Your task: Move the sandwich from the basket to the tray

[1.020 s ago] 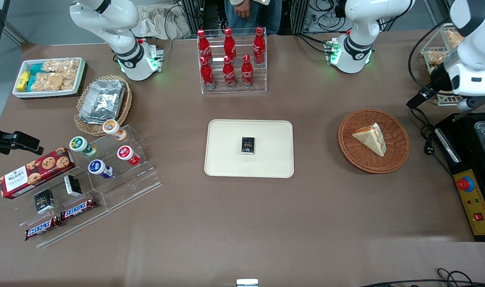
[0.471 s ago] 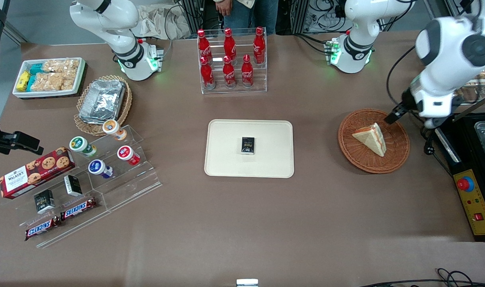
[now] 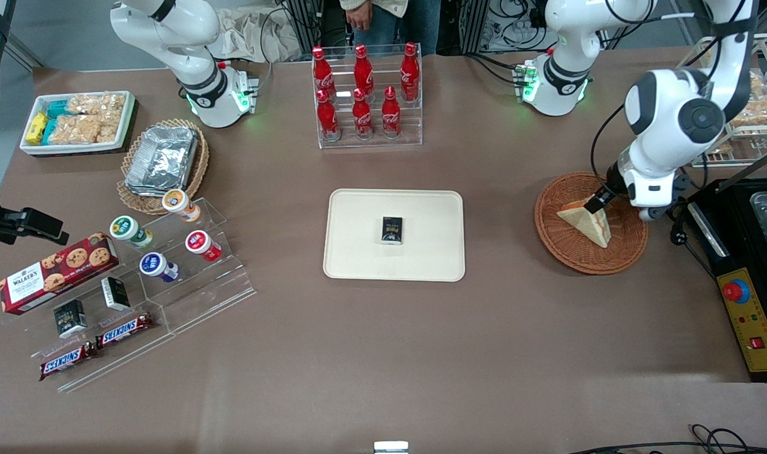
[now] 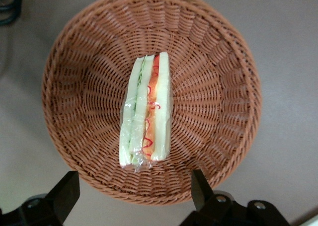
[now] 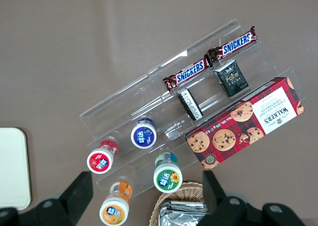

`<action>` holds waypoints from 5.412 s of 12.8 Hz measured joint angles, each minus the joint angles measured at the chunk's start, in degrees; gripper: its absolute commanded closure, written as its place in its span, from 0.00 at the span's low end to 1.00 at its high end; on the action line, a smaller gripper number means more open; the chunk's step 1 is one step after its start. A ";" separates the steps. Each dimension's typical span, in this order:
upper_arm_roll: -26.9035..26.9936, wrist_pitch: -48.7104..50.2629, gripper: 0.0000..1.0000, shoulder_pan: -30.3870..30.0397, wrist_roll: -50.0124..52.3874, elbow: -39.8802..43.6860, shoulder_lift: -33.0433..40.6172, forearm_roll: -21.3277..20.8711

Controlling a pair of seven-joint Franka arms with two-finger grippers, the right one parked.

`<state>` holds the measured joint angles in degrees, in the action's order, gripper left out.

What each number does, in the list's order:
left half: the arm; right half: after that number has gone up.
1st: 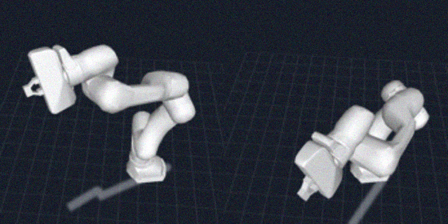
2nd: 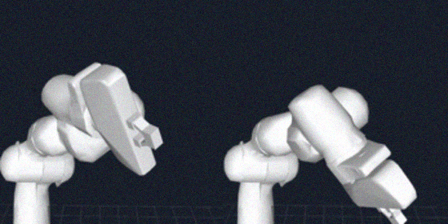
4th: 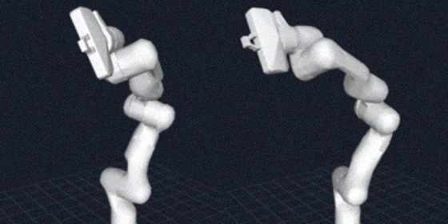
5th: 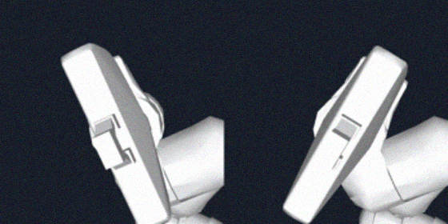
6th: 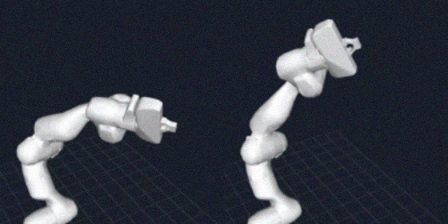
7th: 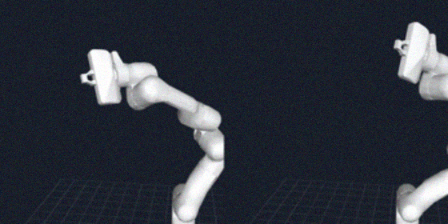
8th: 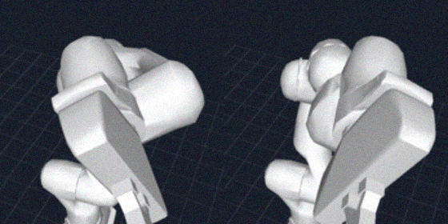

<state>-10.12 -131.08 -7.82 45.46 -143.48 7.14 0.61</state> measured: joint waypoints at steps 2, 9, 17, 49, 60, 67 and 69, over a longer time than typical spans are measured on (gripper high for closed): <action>0.00 -4.50 0.00 0.00 0.22 -2.00 -2.01 0.00; 0.05 -11.31 0.17 -0.03 0.98 -2.83 -7.63 0.00; 0.14 -11.08 1.00 -0.24 0.75 -1.71 -6.73 -0.43; -9.39 -3.11 0.00 29.98 -5.42 24.17 -30.01 -10.14; -8.79 22.63 0.00 25.87 -10.54 45.81 -25.53 -8.03; -8.45 33.69 0.00 14.70 -23.09 56.33 -21.38 -6.02; -7.03 38.55 0.00 11.61 -30.57 56.35 -18.39 -3.43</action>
<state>-17.15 -92.53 3.78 14.89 -87.14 -11.25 -2.82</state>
